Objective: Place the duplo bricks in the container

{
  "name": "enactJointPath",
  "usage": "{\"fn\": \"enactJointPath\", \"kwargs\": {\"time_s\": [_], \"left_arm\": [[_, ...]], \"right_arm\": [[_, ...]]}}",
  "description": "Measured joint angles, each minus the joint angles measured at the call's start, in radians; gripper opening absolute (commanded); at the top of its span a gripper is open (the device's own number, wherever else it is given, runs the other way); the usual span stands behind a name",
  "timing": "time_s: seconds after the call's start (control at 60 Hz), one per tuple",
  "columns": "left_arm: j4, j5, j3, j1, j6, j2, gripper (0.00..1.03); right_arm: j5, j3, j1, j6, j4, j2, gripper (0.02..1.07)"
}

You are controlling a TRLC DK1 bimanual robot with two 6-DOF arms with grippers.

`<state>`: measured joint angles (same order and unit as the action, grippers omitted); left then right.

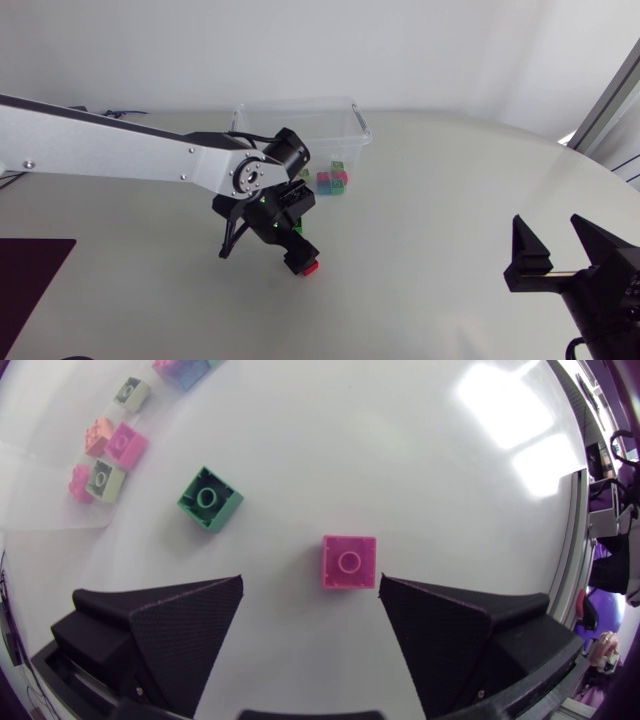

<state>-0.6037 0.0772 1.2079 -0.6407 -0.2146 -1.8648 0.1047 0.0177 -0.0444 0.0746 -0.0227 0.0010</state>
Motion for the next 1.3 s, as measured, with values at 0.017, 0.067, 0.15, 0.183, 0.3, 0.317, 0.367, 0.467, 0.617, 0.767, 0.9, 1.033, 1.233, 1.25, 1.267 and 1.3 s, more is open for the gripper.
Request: {"fn": "enactJointPath", "kwargs": {"time_s": [0.017,0.067,0.15,0.183,0.3,0.317,0.367,0.467,0.617,0.767,0.9,1.033,1.233,1.25,1.267,1.3], "left_arm": [[0.0,0.002,0.006,-0.003,0.0,-0.006,0.95],[0.0,0.006,0.026,-0.013,0.0,-0.031,0.95],[0.0,0.011,0.049,-0.029,0.0,-0.071,0.91],[-0.003,0.015,0.056,-0.035,0.0,-0.087,0.89],[-0.018,0.042,0.073,-0.042,0.001,-0.122,0.77],[-0.019,0.047,0.075,-0.042,0.001,-0.124,0.72],[-0.029,0.068,0.085,-0.042,0.0,-0.134,0.55],[-0.045,0.145,0.105,-0.039,0.0,-0.152,0.25],[-0.046,0.254,0.121,-0.018,0.0,-0.163,0.13],[-0.086,0.253,0.121,-0.02,-0.007,-0.135,0.13],[-0.169,0.228,0.148,-0.005,-0.023,0.0,0.13],[-0.192,0.22,0.341,0.076,-0.026,0.09,0.14],[-0.06,0.209,0.584,0.227,-0.019,0.098,0.14],[-0.044,0.208,0.587,0.235,-0.018,0.097,0.14],[-0.026,0.205,0.587,0.241,-0.015,0.094,0.14],[0.0,0.2,0.587,0.25,-0.014,0.088,0.14]], "right_arm": [[0.0,0.0,0.0,0.0,0.0,0.0,1.03],[0.0,0.0,0.0,0.0,0.0,0.0,1.03],[0.0,0.0,0.0,0.0,0.0,0.0,1.03],[0.0,0.0,0.0,0.0,0.0,0.0,1.03],[0.0,0.0,0.0,0.0,0.0,0.0,1.03],[0.0,0.0,0.0,0.0,0.0,0.0,1.03],[0.0,0.0,0.0,0.0,0.0,0.0,1.03],[0.0,0.0,0.0,0.0,0.0,0.0,1.03],[0.0,0.0,0.0,0.0,0.0,0.0,1.03],[-0.003,0.0,0.0,0.0,0.0,0.0,1.03],[-0.004,0.0,-0.001,0.0,0.0,0.0,1.03],[-0.004,0.0,-0.001,0.0,0.0,0.0,1.03],[-0.007,0.0,-0.001,0.0,0.0,0.0,1.03],[-0.007,0.0,-0.001,0.0,0.0,0.0,1.03],[-0.008,0.0,-0.001,0.0,0.0,0.0,1.03],[-0.008,0.0,-0.001,0.0,0.0,0.0,1.03]]}}
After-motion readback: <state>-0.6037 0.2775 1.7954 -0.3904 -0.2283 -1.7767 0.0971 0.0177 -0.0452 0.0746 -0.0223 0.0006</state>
